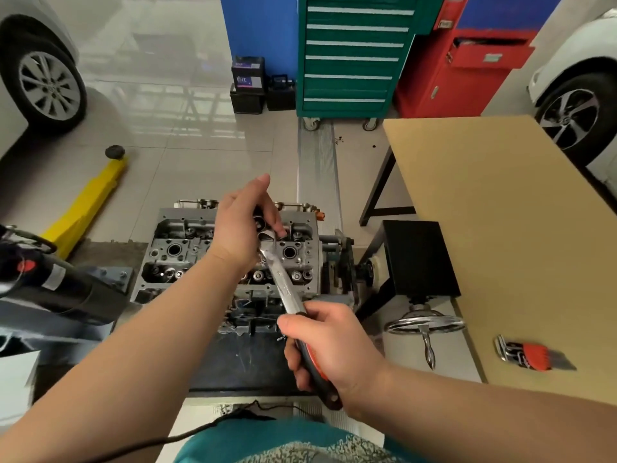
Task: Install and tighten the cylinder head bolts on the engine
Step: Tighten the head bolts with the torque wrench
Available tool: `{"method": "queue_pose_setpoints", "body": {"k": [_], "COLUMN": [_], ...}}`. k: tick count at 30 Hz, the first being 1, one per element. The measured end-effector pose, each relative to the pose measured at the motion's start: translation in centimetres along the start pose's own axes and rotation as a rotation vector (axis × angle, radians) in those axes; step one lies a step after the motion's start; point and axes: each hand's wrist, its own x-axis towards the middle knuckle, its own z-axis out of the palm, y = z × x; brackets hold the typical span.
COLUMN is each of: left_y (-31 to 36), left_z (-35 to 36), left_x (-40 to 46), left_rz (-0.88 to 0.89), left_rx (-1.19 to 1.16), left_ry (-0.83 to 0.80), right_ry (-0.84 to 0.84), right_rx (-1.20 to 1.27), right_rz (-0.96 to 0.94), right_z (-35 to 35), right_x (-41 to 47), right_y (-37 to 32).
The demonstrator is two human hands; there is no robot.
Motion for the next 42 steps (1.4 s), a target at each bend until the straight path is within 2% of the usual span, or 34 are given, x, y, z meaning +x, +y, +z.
{"method": "queue_pose_setpoints", "body": {"k": [4, 7, 11, 14, 16, 18, 20, 22, 26, 29, 32, 35, 38, 42], "left_y": [0.4, 0.3, 0.3, -0.1, -0.5, -1.2, -1.9, -2.7, -3.5, -4.6, -5.9, -6.9, -6.7, -5.7], "left_z": [0.0, 0.0, -0.6, -1.2, -1.9, -2.7, -3.6, -4.2, -5.3, -6.5, -6.8, -6.6, -6.3, -5.8], "left_x": [0.1, -0.5, -1.3, -2.5, -3.5, -3.9, -4.0, -4.4, -4.8, -4.0, -3.3, -2.2, -1.2, 0.9], "left_rz": [-0.011, -0.02, 0.009, -0.053, -0.08, -0.11, -0.137, -0.186, -0.101, -0.083, -0.087, -0.043, 0.09, 0.133], "left_rx": [0.068, 0.081, 0.241, 0.324, 0.387, 0.351, 0.272, 0.224, 0.185, 0.218, 0.328, 0.476, 0.506, 0.466], "left_ry": [-0.085, -0.131, -0.144, -0.105, -0.091, -0.13, -0.212, -0.284, -0.536, -0.631, -0.547, -0.485, -0.525, -0.613], "right_ry": [-0.036, -0.054, -0.069, -0.034, 0.027, 0.162, 0.289, 0.274, 0.039, 0.044, 0.123, 0.168, 0.225, 0.298], "right_rx": [-0.057, -0.175, -0.383, -0.698, -1.066, -1.446, -1.616, -1.646, -1.525, -1.572, -1.638, -1.598, -1.582, -1.5], "right_rz": [0.009, 0.007, 0.0, -0.063, -0.17, -0.295, -0.385, -0.415, -0.426, -0.472, -0.493, -0.391, -0.328, -0.298], "right_z": [-0.6, -1.8, -3.3, -4.6, -5.4, -6.0, -6.2, -5.7, -1.9, 0.9, 2.3, 3.5, 3.9, 3.3], "right_x": [-0.1, -0.2, 0.1, 0.6, 1.1, 1.8, 3.0, 4.5, 7.7, 9.8, 11.0, 11.6, 11.1, 9.6], "right_y": [-0.6, -1.1, -2.1, -3.6, -5.1, -7.1, -9.0, -10.7, -12.1, -11.2, -10.7, -10.8, -12.2, -15.9]}}
